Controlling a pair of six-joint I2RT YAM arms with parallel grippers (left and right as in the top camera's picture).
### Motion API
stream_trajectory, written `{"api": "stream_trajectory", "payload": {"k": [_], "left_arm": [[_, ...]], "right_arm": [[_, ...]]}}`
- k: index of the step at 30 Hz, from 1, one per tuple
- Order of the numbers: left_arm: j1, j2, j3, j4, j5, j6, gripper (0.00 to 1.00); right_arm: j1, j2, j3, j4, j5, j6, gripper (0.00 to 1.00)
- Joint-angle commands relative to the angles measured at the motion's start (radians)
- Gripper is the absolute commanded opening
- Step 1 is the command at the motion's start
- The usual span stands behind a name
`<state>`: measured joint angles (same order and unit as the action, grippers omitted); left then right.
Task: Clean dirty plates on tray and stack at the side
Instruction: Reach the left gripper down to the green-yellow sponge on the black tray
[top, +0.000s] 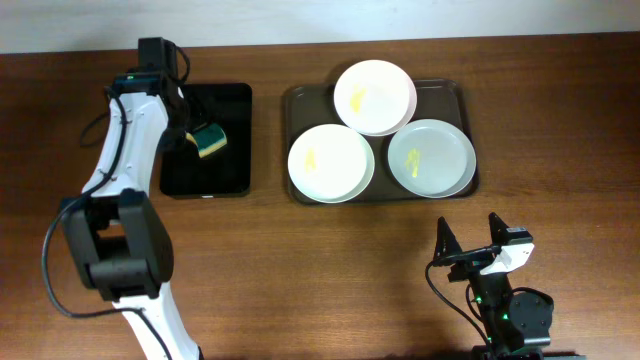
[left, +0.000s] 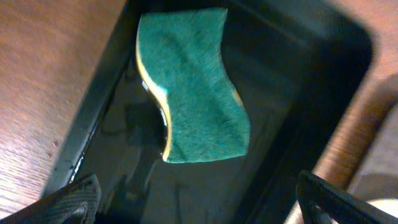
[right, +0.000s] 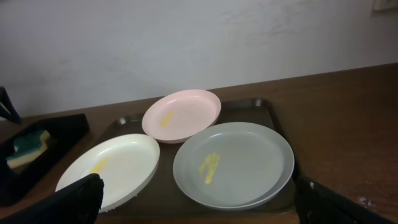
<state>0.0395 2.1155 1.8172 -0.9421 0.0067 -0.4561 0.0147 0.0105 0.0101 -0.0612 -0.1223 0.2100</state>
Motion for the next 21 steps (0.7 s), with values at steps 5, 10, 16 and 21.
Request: {"api": "stream_trajectory", "payload": {"k": [5,10,16,21], "left_arm": [[-0.004,0.071,0.180,-0.074,0.002,0.054,0.99],[-0.004,0.131,0.179,0.002,-0.041,0.042,0.99],[-0.004,0.232,0.179,0.014,-0.042,-0.003,0.92],[-0.004,0.277,0.179,0.008,-0.083,-0.033,0.84]], "right_arm": [[0.005,-0.002,-0.005,-0.004,-0.013,0.008,0.98],[0.005,-0.002,-0.005,-0.004,-0.012,0.008,0.98],[0.005,-0.002,-0.005,-0.004,-0.012,0.008,0.98],[0.005,-0.002,-0.005,-0.004,-0.012,0.008,0.98]]}}
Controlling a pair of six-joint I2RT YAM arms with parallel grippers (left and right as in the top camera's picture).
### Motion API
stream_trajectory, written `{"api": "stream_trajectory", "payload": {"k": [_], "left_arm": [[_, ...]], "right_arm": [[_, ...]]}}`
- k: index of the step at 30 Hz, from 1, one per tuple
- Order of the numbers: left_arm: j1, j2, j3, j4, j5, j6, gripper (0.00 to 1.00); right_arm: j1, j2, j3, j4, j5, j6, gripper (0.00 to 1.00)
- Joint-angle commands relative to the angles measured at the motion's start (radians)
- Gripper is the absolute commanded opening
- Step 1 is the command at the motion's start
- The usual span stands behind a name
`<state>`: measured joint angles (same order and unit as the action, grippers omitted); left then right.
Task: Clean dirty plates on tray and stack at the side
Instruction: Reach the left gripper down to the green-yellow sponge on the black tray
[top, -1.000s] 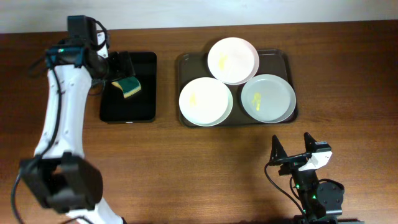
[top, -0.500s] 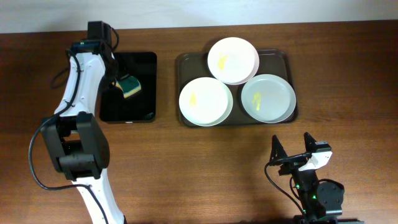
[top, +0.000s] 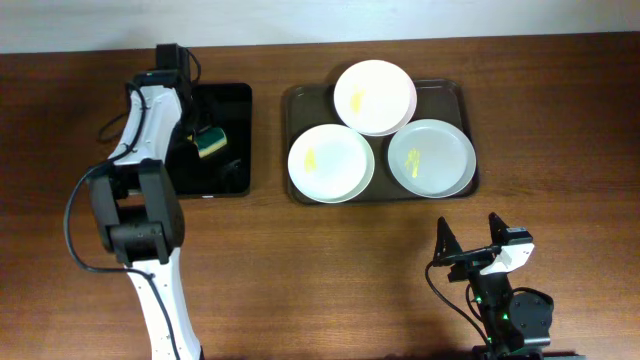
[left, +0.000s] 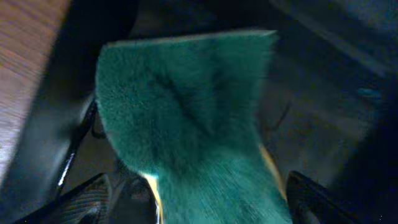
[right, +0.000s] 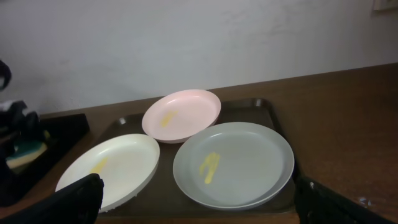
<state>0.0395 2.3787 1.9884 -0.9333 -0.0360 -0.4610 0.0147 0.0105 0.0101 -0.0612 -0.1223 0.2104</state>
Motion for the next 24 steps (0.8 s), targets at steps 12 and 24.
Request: {"api": "stream_trajectory", "payload": {"k": [12,24], "left_arm": [[-0.004,0.061,0.008,0.011,0.047,-0.069,0.05],[0.001,0.056,0.040,-0.008,0.048,0.035,0.99]], "right_arm": [[0.005,-0.003,-0.005,-0.004,-0.013,0.008,0.98],[0.005,-0.002,-0.005,-0.004,-0.012,0.008,0.98]]}}
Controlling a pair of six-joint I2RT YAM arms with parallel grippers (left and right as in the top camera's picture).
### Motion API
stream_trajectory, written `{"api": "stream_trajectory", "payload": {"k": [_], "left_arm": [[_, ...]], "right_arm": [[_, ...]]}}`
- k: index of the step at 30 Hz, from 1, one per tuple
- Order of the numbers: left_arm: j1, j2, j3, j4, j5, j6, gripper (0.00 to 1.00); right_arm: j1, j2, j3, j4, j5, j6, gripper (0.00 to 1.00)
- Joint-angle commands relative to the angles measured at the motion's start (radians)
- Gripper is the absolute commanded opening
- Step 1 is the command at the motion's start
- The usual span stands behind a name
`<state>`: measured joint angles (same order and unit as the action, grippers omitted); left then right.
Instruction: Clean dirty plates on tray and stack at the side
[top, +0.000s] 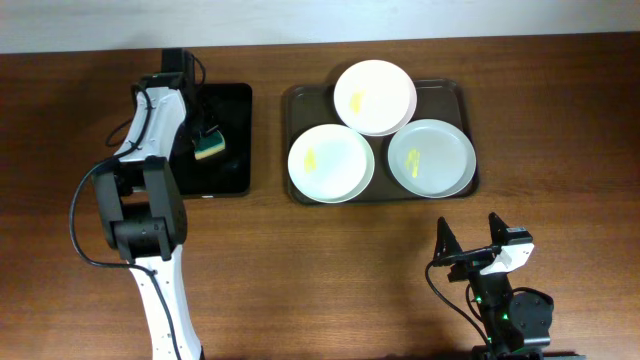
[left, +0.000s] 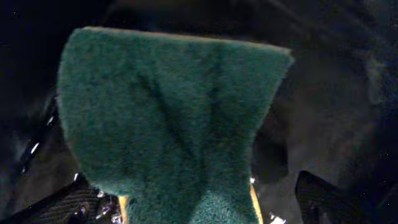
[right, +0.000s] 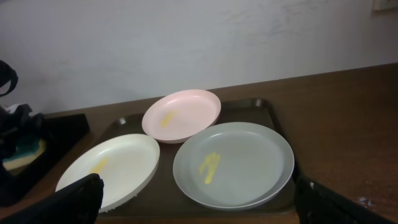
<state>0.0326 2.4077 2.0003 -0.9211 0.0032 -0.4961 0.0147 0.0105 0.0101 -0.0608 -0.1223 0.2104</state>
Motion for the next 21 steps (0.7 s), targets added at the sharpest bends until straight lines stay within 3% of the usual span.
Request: {"api": "stream_trajectory", "payload": {"k": [1,5,9,10,11,18,19,20,21], "left_arm": [[0.008,0.024,0.045,-0.038,0.010,0.071,0.99],[0.010,0.018,0.122,-0.110,0.012,0.071,0.96],[0.010,0.022,0.126,-0.114,0.016,0.071,0.71],[0.011,0.024,0.125,-0.115,0.016,0.071,0.57],[0.011,0.032,0.124,-0.122,0.017,0.071,0.50],[0.011,0.063,0.118,-0.159,0.022,0.071,0.54],[0.011,0.072,0.118,-0.170,0.033,0.071,0.57],[0.011,0.082,0.118,-0.174,0.043,0.071,0.73],[0.011,0.090,0.115,-0.172,0.042,0.071,0.81]], "right_arm": [[0.005,-0.002,-0.005,-0.004,-0.013,0.008,0.98],[0.005,-0.002,-0.005,-0.004,-0.013,0.008,0.98],[0.005,-0.003,-0.005,-0.003,-0.001,0.008,0.98],[0.005,-0.003,-0.005,0.002,-0.011,0.018,0.98],[0.005,-0.003,-0.005,0.005,-0.069,0.073,0.98],[0.005,-0.003,-0.005,0.110,-0.231,0.293,0.98],[0.005,-0.003,-0.005,0.141,-0.250,0.296,0.98],[0.005,-0.003,-0.005,0.163,-0.258,0.297,0.98],[0.005,-0.003,-0.005,0.175,-0.264,0.296,0.98]]}}
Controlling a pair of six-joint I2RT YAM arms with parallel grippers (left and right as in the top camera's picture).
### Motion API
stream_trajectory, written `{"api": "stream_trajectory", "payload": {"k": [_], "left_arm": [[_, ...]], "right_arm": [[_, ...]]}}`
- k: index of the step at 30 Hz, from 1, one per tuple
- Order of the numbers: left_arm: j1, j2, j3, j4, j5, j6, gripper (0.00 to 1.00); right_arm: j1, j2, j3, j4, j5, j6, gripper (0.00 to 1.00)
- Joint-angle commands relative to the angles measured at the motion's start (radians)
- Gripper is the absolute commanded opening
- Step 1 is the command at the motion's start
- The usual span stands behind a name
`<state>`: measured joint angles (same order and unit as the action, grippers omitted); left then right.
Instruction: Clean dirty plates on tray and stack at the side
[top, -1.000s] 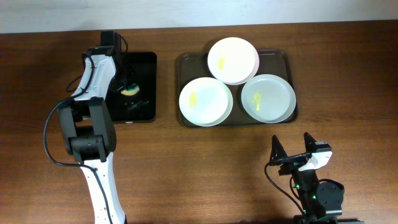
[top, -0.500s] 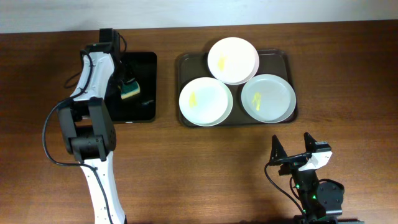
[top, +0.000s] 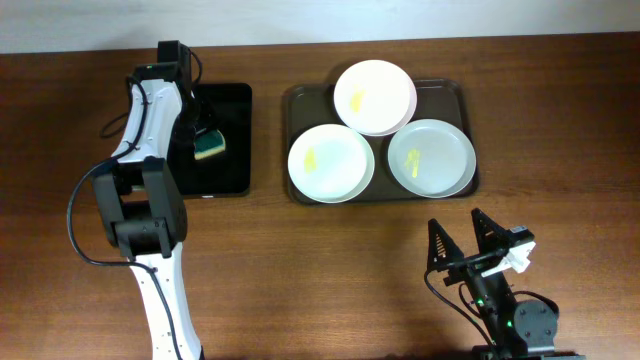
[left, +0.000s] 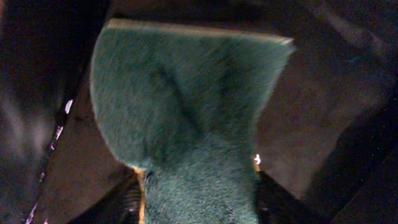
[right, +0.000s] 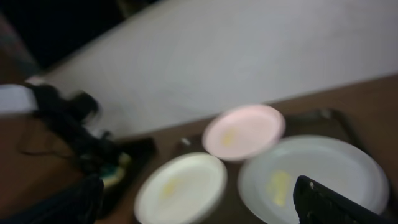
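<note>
Three dirty plates with yellow smears lie on the brown tray (top: 296, 100): a pink plate (top: 374, 96) at the back, a cream plate (top: 330, 163) front left, a grey plate (top: 431, 158) front right. A green-and-yellow sponge (top: 209, 147) lies in the black tray (top: 228, 105). My left gripper (top: 201, 136) is down in that tray, its fingers pressed against both sides of the sponge (left: 186, 106). My right gripper (top: 462, 243) stands open near the table's front edge, apart from the plates. The right wrist view is blurred but shows the pink plate (right: 244, 130), cream plate (right: 180, 186) and grey plate (right: 317, 174).
The black tray sits left of the brown tray with a strip of bare wood between them. Bare wooden table (top: 330, 270) spreads in front of both trays. A pale wall (right: 217, 56) stands behind the table.
My left fingers have come in from wide apart to grip the sponge's sides. My right gripper has shifted and tilted, and its view is now blurred. The plates have not moved.
My left gripper stood open above the sponge in the black tray, then was closer over it, then had its fingers either side of it. Now it is shut on the sponge. My right gripper stayed still and open until this moment.
</note>
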<state>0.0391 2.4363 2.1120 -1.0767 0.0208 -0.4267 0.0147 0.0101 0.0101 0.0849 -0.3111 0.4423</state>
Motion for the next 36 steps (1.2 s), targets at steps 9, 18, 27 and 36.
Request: {"api": "stream_trajectory", "payload": {"k": [9,18,27,36], "left_arm": [[0.018,0.060,0.023,-0.037,-0.069,0.032,0.01],[0.014,0.054,0.182,-0.236,0.039,0.076,0.00],[-0.004,0.056,0.159,-0.281,0.234,0.189,0.22],[-0.009,0.056,-0.006,-0.183,0.100,0.190,0.80]], "right_arm": [[0.005,-0.002,0.017,0.031,-0.127,0.060,0.98],[0.005,0.057,0.337,-0.271,-0.048,-0.219,0.98],[0.005,0.439,0.660,-0.576,0.009,-0.311,0.99],[0.005,0.692,0.741,-0.621,-0.037,-0.311,0.98]]}}
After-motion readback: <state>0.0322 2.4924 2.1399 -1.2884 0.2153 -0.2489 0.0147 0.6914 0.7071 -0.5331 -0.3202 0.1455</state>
